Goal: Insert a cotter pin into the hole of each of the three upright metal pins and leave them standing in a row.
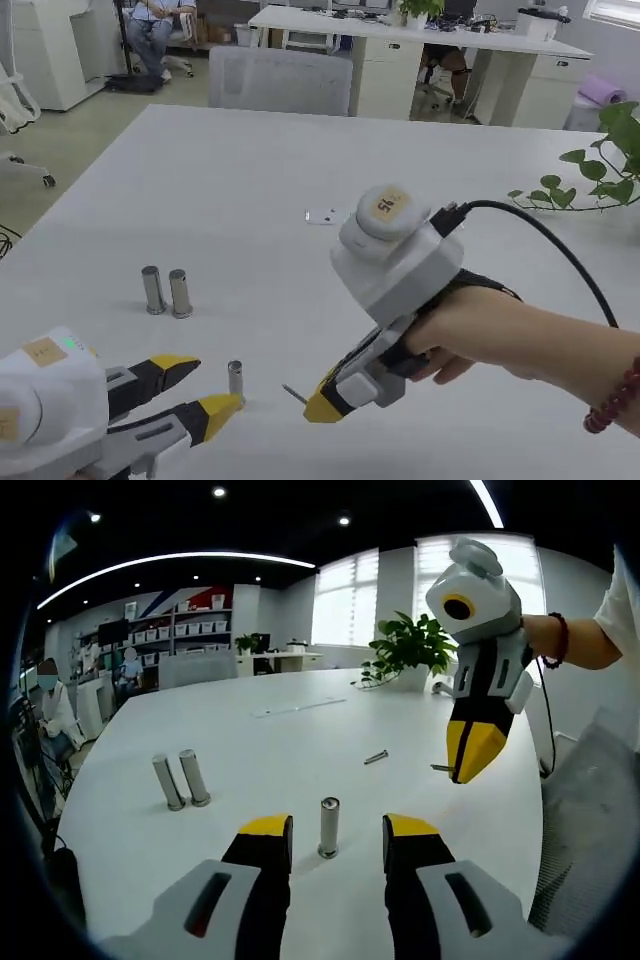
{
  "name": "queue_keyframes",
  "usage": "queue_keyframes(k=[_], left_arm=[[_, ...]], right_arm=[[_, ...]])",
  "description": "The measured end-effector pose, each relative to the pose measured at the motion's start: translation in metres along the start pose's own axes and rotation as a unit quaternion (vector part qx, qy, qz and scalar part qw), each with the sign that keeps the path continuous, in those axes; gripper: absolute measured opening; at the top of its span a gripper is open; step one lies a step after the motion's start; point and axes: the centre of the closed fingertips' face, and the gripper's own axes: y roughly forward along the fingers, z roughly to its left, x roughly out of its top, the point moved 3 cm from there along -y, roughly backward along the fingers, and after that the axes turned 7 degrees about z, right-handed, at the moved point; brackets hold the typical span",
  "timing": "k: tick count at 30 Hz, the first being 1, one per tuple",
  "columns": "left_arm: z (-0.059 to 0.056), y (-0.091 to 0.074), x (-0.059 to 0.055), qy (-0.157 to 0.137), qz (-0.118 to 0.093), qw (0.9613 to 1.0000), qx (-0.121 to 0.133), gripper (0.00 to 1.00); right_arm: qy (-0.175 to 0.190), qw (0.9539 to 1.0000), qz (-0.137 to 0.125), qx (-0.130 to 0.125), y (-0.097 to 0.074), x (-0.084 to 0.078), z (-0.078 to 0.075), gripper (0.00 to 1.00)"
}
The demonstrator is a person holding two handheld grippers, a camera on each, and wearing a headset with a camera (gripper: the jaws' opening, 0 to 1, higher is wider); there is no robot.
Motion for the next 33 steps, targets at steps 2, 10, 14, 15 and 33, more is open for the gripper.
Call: queue_keyframes(k=[2, 10, 14, 15, 33], left_arm=[[0.000, 0.003, 0.000, 0.001, 0.000, 1.0000, -0.002, 0.34], [0.002, 0.014, -0.006, 0.001, 0.007, 1.0000, -0.004, 0.33], [0.002, 0.020, -0.010, 0.004, 0.013, 0.9999, -0.009, 0.32], [0.002, 0.022, -0.011, 0.005, 0.015, 0.9998, -0.010, 0.31], [0.005, 0.037, -0.024, 0.011, 0.023, 0.9993, -0.026, 0.19]], right_arm=[[0.013, 0.9999, 0.006, -0.003, 0.002, 0.001, -0.002, 0.02], [0.042, 0.9988, 0.027, 0.000, 0.011, 0.007, -0.007, 0.02], [0.050, 0.9981, 0.036, 0.000, 0.016, 0.009, -0.009, 0.02], [0.053, 0.9978, 0.038, 0.001, 0.017, 0.009, -0.009, 0.02], [0.085, 0.9948, 0.056, 0.004, 0.035, 0.025, -0.012, 0.02]])
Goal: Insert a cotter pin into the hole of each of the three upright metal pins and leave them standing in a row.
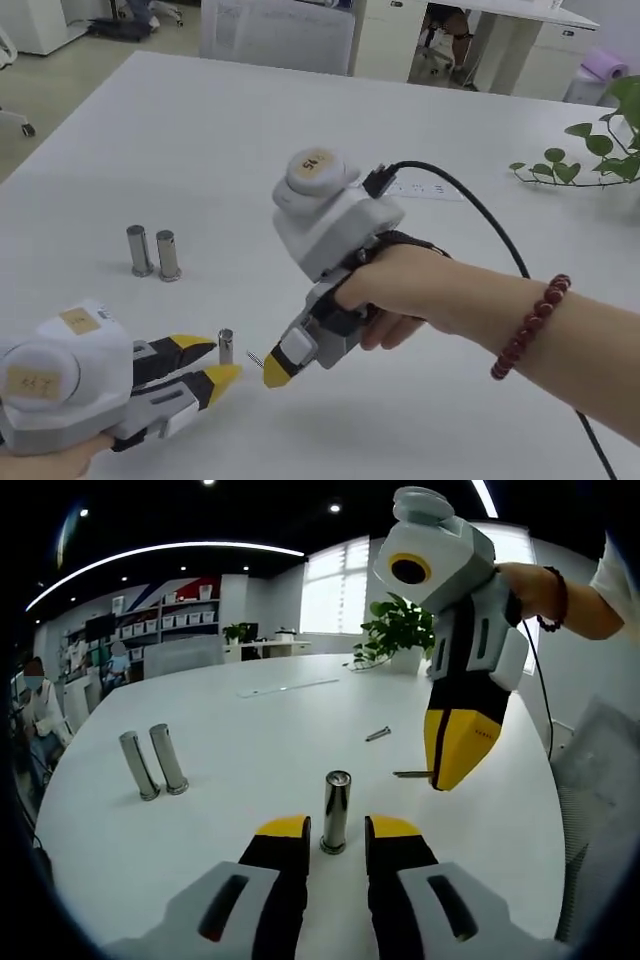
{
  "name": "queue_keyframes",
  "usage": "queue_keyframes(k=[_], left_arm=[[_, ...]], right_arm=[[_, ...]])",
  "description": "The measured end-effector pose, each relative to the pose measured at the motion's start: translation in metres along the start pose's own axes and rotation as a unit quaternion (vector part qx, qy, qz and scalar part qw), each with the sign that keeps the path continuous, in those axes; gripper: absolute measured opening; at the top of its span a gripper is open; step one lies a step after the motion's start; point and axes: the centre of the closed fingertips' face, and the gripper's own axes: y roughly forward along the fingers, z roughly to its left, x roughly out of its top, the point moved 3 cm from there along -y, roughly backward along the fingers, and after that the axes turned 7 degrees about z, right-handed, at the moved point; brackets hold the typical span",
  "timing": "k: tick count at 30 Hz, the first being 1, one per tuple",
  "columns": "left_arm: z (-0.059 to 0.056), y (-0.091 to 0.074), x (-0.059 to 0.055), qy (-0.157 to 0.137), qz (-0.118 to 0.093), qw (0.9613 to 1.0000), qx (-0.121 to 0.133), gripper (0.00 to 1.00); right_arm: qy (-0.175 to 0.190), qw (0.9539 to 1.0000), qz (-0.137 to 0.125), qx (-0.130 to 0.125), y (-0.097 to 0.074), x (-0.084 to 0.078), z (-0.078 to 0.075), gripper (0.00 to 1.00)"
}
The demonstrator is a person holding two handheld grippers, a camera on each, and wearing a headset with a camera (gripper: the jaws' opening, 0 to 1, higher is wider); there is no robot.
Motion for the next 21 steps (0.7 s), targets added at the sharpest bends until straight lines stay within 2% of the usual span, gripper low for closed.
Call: queue_keyframes(k=[13, 21], left_arm=[[0.002, 0.007, 0.000, -0.006, -0.009, 0.9999, -0.007, 0.13], [0.002, 0.010, -0.001, -0.020, -0.011, 0.9997, -0.009, 0.08]], right_arm=[[0.013, 0.9999, 0.002, 0.001, 0.007, 0.007, -0.003, 0.02], [0.018, 0.9998, 0.000, 0.002, 0.009, 0.011, -0.004, 0.02]])
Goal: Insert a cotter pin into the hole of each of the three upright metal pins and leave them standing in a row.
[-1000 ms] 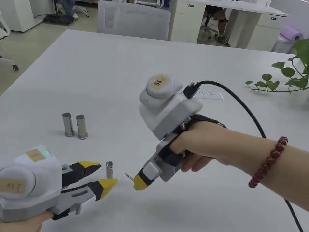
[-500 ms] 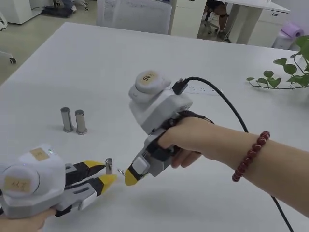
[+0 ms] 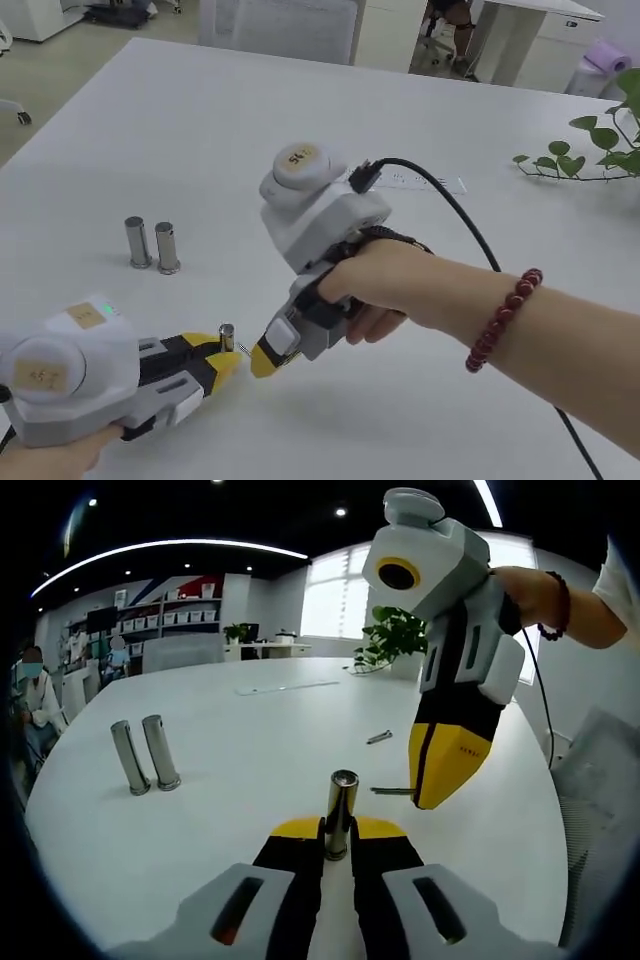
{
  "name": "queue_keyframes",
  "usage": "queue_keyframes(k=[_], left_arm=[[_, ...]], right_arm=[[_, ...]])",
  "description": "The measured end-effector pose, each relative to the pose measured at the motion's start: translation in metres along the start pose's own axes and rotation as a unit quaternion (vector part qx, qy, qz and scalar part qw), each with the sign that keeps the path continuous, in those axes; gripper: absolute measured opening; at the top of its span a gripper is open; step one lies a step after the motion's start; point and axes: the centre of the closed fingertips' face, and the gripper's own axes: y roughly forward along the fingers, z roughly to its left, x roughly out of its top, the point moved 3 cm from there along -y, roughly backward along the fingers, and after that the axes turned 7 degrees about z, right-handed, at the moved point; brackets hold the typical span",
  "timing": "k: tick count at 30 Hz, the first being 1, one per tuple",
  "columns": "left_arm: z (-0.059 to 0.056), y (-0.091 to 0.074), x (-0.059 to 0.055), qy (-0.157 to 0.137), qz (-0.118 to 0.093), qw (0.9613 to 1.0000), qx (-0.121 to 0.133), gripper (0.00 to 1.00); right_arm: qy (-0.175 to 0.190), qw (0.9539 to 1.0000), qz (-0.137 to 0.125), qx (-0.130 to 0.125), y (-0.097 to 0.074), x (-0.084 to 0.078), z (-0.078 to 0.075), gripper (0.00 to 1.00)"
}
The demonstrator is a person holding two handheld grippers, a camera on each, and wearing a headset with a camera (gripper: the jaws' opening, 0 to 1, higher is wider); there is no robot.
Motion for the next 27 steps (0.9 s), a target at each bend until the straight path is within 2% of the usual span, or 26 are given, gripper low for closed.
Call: queue_keyframes(k=[11, 27], left_arm=[[-0.0009, 0.0003, -0.0009, -0.008, -0.003, 1.0000, -0.001, 0.08], [0.0000, -0.0003, -0.0020, -0.012, -0.002, 0.9999, 0.000, 0.07]], right_arm=[[0.004, 1.0000, -0.005, 0.007, 0.0013, 0.0056, 0.0007, 0.02], [0.000, 1.0000, 0.001, 0.006, 0.0010, 0.0075, 0.0001, 0.02]])
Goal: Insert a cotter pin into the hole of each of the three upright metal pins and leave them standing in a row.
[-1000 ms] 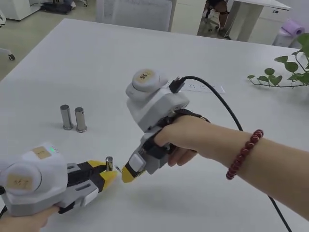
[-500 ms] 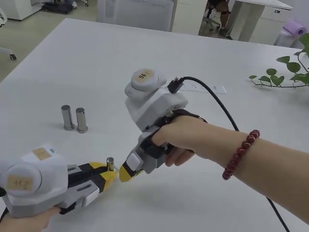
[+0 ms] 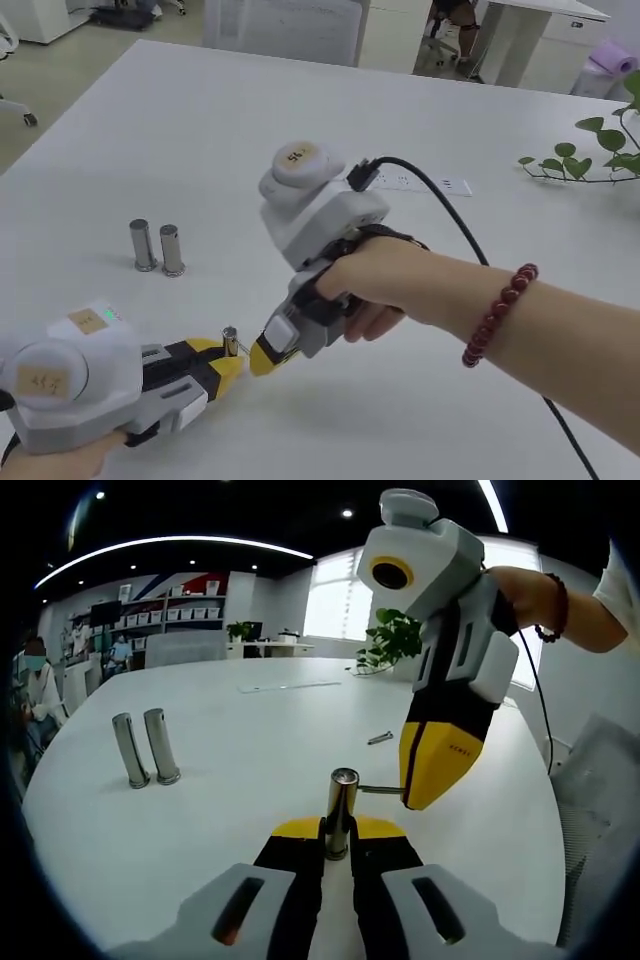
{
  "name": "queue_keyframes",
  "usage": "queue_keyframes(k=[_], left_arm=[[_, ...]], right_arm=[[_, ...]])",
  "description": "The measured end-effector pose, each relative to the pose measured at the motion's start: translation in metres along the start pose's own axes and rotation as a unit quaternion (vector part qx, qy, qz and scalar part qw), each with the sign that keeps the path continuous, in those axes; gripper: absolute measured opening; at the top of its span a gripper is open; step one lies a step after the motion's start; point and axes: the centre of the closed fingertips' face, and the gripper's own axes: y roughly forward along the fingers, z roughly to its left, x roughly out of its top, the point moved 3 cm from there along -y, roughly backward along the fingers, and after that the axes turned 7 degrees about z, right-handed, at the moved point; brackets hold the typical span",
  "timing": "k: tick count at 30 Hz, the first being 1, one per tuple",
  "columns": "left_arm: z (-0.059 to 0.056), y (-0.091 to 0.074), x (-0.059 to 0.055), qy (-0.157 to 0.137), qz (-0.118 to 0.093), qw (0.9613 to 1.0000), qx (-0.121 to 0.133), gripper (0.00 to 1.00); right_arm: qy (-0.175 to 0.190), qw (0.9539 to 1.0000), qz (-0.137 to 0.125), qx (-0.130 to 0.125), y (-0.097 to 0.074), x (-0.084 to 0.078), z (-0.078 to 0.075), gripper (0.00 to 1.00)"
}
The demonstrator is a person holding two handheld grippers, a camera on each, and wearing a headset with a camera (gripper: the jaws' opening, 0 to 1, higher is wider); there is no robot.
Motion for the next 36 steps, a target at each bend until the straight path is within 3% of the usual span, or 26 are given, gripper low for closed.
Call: queue_keyframes(k=[26, 36], left_arm=[[-0.001, 0.001, 0.000, 0.003, -0.001, 0.9999, 0.016, 0.07], [-0.005, 0.002, 0.000, 0.006, -0.001, 0.9998, 0.019, 0.07]], right_arm=[[0.024, 0.9997, 0.002, -0.007, -0.005, 0.009, 0.003, 0.02], [0.032, 0.9994, -0.010, -0.011, -0.006, 0.016, 0.004, 0.02]])
